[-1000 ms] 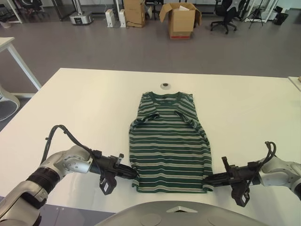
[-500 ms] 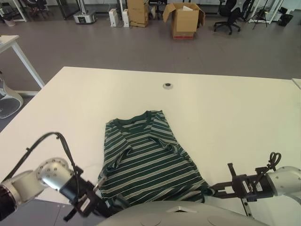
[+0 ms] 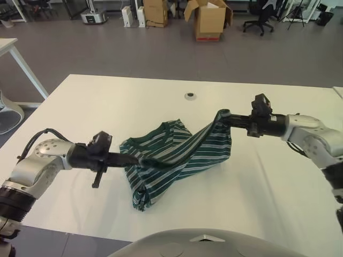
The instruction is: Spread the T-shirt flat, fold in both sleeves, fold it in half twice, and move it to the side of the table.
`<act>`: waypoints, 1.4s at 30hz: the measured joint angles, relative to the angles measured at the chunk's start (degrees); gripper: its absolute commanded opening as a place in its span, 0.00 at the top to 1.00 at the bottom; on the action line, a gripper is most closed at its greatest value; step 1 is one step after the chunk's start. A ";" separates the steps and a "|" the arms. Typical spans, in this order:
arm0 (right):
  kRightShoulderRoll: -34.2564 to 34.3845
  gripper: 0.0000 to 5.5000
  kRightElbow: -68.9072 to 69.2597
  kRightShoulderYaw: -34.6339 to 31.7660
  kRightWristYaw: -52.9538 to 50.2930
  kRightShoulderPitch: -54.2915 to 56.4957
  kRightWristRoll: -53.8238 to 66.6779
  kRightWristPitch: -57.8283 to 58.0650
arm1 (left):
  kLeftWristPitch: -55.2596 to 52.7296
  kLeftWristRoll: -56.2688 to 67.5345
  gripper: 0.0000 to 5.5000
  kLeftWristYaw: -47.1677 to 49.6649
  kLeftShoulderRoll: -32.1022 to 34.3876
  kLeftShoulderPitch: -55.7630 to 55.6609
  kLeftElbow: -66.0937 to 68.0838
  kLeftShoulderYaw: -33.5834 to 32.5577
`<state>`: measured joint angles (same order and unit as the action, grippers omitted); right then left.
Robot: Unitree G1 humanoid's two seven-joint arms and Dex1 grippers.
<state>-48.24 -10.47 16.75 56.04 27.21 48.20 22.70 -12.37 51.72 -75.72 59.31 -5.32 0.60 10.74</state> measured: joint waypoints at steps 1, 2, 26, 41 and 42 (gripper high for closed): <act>2.56 1.00 -3.64 0.57 0.69 1.68 -2.88 -0.19 | -1.88 0.57 1.00 0.81 -1.51 0.12 1.32 -1.54; 4.45 1.00 -5.99 0.93 1.16 2.77 -4.15 -0.38 | -3.10 1.20 1.00 1.58 -2.53 0.31 2.00 -2.56; 36.38 1.00 -54.95 -13.83 0.16 30.77 -28.89 -17.79 | -25.55 8.20 1.00 13.04 -21.87 3.24 16.13 -29.25; 39.33 0.75 -62.85 -26.30 -17.63 38.08 -32.66 -18.95 | -16.17 -7.75 0.65 15.98 -25.28 -0.37 34.31 -30.52; 38.91 0.75 -62.87 -26.89 -17.80 38.10 -32.68 -18.89 | -13.23 -9.33 0.65 16.32 -26.18 -0.64 32.89 -30.57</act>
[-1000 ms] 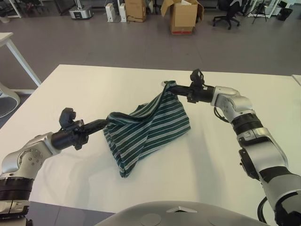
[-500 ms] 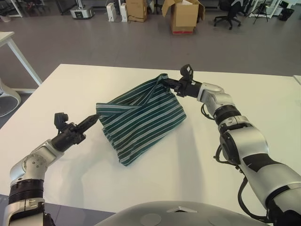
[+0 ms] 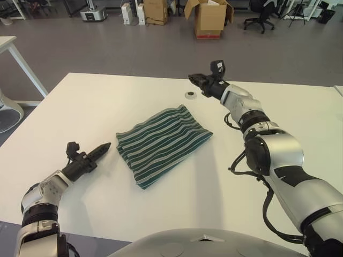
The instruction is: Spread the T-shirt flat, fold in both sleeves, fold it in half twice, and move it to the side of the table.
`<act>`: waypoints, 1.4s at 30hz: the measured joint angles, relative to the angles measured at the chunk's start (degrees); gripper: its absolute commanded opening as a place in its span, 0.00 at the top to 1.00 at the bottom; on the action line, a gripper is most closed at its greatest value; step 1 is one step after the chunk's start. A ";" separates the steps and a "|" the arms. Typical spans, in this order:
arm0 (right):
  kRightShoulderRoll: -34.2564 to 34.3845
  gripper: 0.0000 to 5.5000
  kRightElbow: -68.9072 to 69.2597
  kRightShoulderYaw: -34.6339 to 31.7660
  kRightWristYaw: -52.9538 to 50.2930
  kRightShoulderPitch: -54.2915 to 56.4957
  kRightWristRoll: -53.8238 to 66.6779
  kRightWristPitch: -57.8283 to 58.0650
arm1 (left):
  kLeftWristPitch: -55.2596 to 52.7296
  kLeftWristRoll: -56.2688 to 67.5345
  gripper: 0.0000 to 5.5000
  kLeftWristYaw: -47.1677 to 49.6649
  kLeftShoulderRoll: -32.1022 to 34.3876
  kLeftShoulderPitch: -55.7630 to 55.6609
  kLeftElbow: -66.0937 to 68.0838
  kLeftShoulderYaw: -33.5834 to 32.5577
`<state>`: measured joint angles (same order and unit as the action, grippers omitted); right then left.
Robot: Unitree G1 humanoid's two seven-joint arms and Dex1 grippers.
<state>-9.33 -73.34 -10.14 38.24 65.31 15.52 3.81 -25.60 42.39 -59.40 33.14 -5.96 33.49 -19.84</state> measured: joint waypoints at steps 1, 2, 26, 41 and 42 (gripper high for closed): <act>-0.64 0.75 0.01 -0.35 -0.03 0.00 -0.01 0.00 | 2.81 -0.97 0.65 0.19 -0.77 -0.81 -1.72 0.03; -1.80 0.75 0.20 -0.76 0.04 -0.03 -0.04 -0.07 | 6.69 -2.42 0.65 0.82 -1.81 -2.84 -5.26 0.36; -4.18 0.75 49.39 -6.88 0.92 -33.63 9.38 13.64 | 0.42 -24.77 0.65 -19.23 -1.73 -16.52 -14.23 38.13; -28.87 0.75 102.42 15.66 10.41 -68.33 16.35 45.22 | -19.40 -21.75 0.65 3.67 3.52 -13.03 -45.30 26.83; -29.60 0.75 101.49 17.19 10.06 -68.67 15.33 45.11 | -12.57 -25.90 0.65 0.61 6.67 -12.05 -43.87 31.14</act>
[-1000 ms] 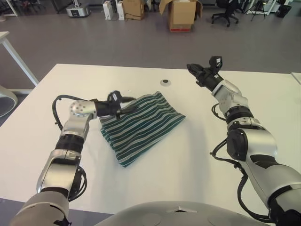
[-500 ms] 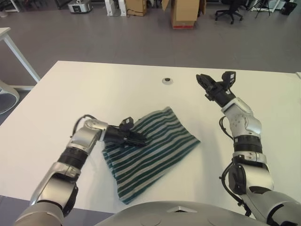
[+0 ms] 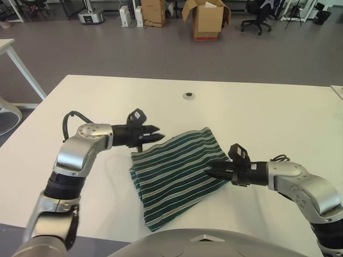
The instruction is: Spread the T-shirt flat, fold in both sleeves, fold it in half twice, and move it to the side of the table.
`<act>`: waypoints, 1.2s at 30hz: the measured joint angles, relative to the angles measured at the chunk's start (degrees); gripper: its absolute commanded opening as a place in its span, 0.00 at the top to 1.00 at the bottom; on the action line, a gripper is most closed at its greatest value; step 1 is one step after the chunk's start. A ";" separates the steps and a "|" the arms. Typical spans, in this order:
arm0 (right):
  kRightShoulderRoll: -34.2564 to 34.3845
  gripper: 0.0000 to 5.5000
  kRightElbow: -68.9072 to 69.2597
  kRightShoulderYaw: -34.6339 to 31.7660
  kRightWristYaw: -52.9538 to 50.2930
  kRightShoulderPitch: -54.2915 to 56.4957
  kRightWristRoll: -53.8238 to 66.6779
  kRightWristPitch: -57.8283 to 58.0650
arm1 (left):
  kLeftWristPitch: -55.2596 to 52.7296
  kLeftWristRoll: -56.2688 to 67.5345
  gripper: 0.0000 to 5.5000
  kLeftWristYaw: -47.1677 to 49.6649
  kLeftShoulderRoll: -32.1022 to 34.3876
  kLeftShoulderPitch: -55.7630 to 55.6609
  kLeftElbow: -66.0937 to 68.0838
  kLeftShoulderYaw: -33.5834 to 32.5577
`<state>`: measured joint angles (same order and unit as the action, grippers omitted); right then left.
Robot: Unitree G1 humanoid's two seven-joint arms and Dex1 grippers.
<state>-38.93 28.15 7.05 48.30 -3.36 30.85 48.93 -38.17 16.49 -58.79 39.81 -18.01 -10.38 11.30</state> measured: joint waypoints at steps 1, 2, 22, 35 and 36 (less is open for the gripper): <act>-1.14 0.75 -0.87 1.75 -0.05 -1.20 -1.72 0.06 | 7.54 -5.03 0.65 -3.46 3.05 2.07 2.51 5.48; -1.70 0.75 -2.10 3.14 0.18 -1.58 -2.17 0.14 | 12.64 -8.61 0.65 -5.11 4.56 3.86 4.78 9.28; 3.07 0.75 -53.85 2.17 20.49 35.11 -12.92 -33.35 | -3.20 4.46 0.65 4.62 -7.35 5.68 -9.00 3.24; -3.19 0.60 -28.12 -4.52 10.70 -2.23 -21.97 -53.20 | 71.50 -17.02 0.49 0.08 5.31 0.13 30.85 1.66; -3.17 0.60 -28.02 -4.52 9.51 -5.74 -23.39 -57.81 | 78.05 -19.79 0.49 1.06 5.62 0.75 34.04 2.46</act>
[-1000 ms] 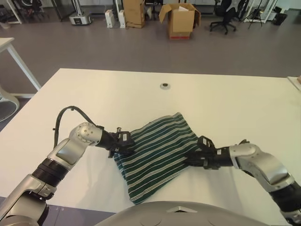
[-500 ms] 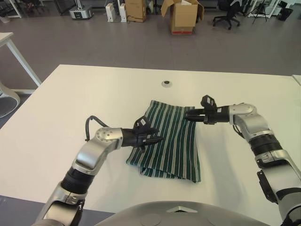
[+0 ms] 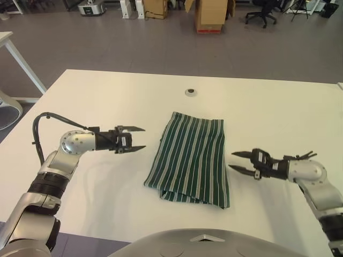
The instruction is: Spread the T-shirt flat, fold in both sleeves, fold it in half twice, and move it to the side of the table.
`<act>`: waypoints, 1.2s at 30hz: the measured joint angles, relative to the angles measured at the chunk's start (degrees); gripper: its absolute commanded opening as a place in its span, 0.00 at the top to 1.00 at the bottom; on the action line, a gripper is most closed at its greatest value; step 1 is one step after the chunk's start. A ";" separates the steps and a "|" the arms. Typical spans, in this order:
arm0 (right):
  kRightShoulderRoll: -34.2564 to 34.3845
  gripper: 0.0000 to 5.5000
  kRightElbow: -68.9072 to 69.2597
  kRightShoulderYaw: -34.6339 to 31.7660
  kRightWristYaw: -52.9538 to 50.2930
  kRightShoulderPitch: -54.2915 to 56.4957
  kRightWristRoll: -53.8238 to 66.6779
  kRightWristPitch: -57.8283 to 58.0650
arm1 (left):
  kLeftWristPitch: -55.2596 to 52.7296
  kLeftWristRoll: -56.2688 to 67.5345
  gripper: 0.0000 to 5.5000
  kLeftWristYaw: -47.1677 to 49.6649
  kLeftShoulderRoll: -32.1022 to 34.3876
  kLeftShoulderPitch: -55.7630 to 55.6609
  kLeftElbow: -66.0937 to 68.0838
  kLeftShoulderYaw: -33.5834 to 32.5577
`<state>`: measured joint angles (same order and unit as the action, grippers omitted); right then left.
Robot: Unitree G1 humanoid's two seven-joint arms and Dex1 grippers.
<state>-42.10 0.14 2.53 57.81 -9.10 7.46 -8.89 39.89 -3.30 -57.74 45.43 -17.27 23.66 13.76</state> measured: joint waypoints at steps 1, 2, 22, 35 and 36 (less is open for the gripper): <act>-0.01 0.60 0.01 -0.06 -1.32 -2.52 -1.11 -5.14 | 6.33 -2.40 0.49 0.80 0.06 0.64 2.75 0.84; -0.02 0.60 -0.11 -0.08 -2.35 -4.52 -2.10 -9.85 | 11.83 -4.50 0.49 1.47 0.07 1.18 5.05 1.74; -1.63 0.60 -13.41 9.37 -19.53 3.38 -27.91 -51.01 | 49.18 -37.52 0.49 29.59 -8.54 -6.84 21.25 8.01; -1.70 0.97 -17.03 18.03 -19.63 8.85 -26.73 -50.87 | 47.07 -41.65 0.83 35.97 -9.45 -14.91 23.32 21.78; -1.72 0.99 -17.30 18.24 -19.61 8.95 -26.53 -50.87 | 47.13 -41.83 0.85 35.97 -9.30 -15.40 23.09 22.48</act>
<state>-43.83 -17.16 20.77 38.20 -0.15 -19.07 -59.75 87.01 -45.13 -21.77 36.13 -32.67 46.76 36.25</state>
